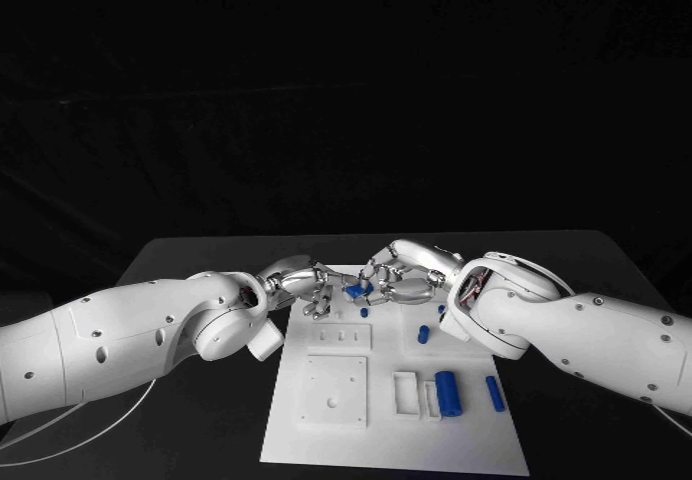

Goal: Assemble the parts on the task board

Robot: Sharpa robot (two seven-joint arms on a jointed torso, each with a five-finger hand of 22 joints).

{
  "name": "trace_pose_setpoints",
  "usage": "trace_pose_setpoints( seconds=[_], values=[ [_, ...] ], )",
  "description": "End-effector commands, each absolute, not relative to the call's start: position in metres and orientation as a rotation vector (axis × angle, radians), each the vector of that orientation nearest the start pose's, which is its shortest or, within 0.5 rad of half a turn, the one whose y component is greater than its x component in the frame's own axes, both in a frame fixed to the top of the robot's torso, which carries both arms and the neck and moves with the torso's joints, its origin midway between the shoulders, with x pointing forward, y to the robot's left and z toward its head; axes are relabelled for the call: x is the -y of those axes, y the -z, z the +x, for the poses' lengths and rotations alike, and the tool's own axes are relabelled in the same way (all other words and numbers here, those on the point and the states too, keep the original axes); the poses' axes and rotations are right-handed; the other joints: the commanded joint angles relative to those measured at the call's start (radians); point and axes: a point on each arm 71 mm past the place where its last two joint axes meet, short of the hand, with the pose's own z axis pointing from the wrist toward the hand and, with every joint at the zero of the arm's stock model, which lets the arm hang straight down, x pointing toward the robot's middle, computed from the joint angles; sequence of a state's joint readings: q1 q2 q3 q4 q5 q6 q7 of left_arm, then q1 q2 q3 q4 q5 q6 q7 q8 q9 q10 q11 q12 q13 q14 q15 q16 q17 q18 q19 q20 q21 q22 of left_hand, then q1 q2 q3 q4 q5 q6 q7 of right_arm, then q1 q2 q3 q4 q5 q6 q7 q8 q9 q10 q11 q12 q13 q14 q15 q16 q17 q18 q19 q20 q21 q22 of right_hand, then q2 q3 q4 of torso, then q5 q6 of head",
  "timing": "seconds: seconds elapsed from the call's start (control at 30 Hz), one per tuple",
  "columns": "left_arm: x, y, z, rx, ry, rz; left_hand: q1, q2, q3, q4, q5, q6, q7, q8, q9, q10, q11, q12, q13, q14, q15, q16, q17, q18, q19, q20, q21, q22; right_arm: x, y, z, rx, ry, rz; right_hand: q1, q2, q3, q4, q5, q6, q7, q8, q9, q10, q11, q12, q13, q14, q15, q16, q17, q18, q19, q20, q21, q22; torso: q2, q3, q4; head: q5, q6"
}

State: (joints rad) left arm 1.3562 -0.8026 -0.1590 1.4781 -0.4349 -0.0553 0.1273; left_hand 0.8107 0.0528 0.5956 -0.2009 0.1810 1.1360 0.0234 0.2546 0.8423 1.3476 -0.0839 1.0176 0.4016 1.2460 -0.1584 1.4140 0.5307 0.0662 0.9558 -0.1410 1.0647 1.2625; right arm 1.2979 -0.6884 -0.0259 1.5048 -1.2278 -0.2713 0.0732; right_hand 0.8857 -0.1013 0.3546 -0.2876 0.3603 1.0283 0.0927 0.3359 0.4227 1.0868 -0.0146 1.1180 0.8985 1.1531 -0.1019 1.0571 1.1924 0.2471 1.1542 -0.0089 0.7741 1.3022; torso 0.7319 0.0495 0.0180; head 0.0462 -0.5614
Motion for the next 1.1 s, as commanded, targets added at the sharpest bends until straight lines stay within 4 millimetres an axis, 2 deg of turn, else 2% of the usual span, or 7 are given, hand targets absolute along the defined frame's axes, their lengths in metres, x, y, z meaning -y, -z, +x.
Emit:
trace_pose_setpoints(
  seconds=[0.03,0.23,0.4,0.43,0.53,0.67,1.1],
  values=[
    [-0.182,0.1637,0.496,-1.932,1.374,-0.53,0.03,0.017,0.035,-0.027,0.002,0.004,0.001,-0.006,0.001,0.004,-0.003,-0.004,-0.001,-0.029,-0.035,-0.001,-0.001,-0.01,0.0,-0.124,-0.004,0.001,0.1171,0.1283,0.4924,-1.58,-1.026,-0.198,-0.002,0.012,0.001,0.0,0.002,0.007,0.001,0.0,0.001,0.005,-0.001,0.002,0.002,-0.004,-0.007,0.005,-0.001,0.015,0.0,-0.009,0.007,0.002,0.0,-0.0004,-0.0002,0.001,-0.001],
    [-0.1814,0.1643,0.4953,-1.945,1.377,-0.526,0.032,0.014,0.033,-0.025,-0.001,0.004,0.001,-0.006,0.001,0.004,-0.003,-0.005,-0.002,-0.03,-0.035,-0.002,-0.002,-0.011,0.0,-0.124,-0.004,0.001,0.1169,0.1285,0.4922,-1.578,-1.024,-0.206,0.037,0.031,0.075,0.006,-0.068,0.015,0.0,0.001,0.002,0.012,-0.004,0.002,0.008,-0.001,-0.009,0.014,-0.007,0.015,0.005,-0.011,0.013,0.004,0.0,-0.0003,0.0,0.0,-0.001],
    [-0.1813,0.1647,0.495,-1.954,1.377,-0.524,0.034,0.011,0.032,-0.024,-0.003,0.004,0.001,-0.008,0.001,0.003,-0.003,-0.006,-0.002,-0.031,-0.035,-0.002,-0.002,-0.011,-0.001,-0.124,-0.005,0.001,0.1167,0.1288,0.492,-1.576,-1.023,-0.211,0.061,0.039,0.185,0.019,-0.132,0.023,-0.002,0.0,0.002,0.018,-0.005,0.002,0.015,0.0,-0.009,0.023,-0.012,0.015,0.009,-0.009,0.021,0.006,0.0,-0.0002,0.0001,0.0,-0.001],
    [-0.1813,0.1648,0.495,-1.955,1.377,-0.524,0.034,0.01,0.032,-0.024,-0.003,0.004,0.002,-0.008,0.001,0.003,-0.003,-0.006,-0.002,-0.031,-0.034,-0.002,-0.002,-0.011,-0.001,-0.124,-0.005,0.001,0.1167,0.1289,0.4919,-1.576,-1.022,-0.214,0.07,0.04,0.228,0.028,-0.173,0.025,-0.002,0.0,0.003,0.02,-0.005,0.001,0.017,0.001,-0.009,0.026,-0.014,0.015,0.01,-0.009,0.023,0.006,0.0,-0.0001,0.0,0.0,-0.001],
    [-0.1811,0.165,0.4948,-1.96,1.378,-0.523,0.036,0.007,0.03,-0.023,-0.005,0.002,0.002,-0.009,0.001,0.003,-0.002,-0.007,-0.002,-0.032,-0.034,-0.003,-0.003,-0.011,-0.002,-0.124,-0.005,0.001,0.1162,0.1292,0.4917,-1.575,-1.019,-0.22,0.099,0.037,0.321,0.039,-0.221,0.031,-0.003,0.003,0.006,0.024,-0.009,0.002,0.022,0.002,-0.01,0.031,-0.016,0.015,0.012,-0.009,0.029,0.007,0.0,-0.0004,-0.0002,0.0,-0.001],
    [-0.181,0.1651,0.4948,-1.961,1.378,-0.525,0.038,0.003,0.029,-0.023,-0.006,0.001,0.003,-0.011,0.001,0.002,-0.002,-0.008,-0.002,-0.032,-0.034,-0.003,-0.004,-0.011,-0.003,-0.124,-0.005,0.001,0.1154,0.1297,0.4912,-1.573,-1.019,-0.226,0.101,0.032,0.388,0.047,-0.273,0.032,-0.004,0.006,0.011,0.028,-0.007,0.001,0.028,0.003,-0.01,0.038,-0.019,0.015,0.015,-0.009,0.038,0.011,0.0,-0.0005,-0.0003,0.001,-0.002],
    [-0.1824,0.1659,0.4956,-1.963,1.364,-0.549,0.043,-0.04,0.014,-0.021,0.007,-0.008,0.005,-0.021,0.0,0.003,0.0,-0.011,-0.002,-0.032,-0.031,-0.003,-0.008,-0.012,-0.002,-0.125,-0.007,0.001,0.1148,0.1298,0.4906,-1.569,-1.021,-0.23,0.103,0.031,0.418,0.048,-0.305,0.033,-0.005,0.01,0.015,0.031,-0.008,0.002,0.033,0.004,-0.011,0.044,-0.021,0.015,0.017,-0.011,0.045,0.013,0.0,-0.0002,0.0002,0.002,-0.002]
  ],
)
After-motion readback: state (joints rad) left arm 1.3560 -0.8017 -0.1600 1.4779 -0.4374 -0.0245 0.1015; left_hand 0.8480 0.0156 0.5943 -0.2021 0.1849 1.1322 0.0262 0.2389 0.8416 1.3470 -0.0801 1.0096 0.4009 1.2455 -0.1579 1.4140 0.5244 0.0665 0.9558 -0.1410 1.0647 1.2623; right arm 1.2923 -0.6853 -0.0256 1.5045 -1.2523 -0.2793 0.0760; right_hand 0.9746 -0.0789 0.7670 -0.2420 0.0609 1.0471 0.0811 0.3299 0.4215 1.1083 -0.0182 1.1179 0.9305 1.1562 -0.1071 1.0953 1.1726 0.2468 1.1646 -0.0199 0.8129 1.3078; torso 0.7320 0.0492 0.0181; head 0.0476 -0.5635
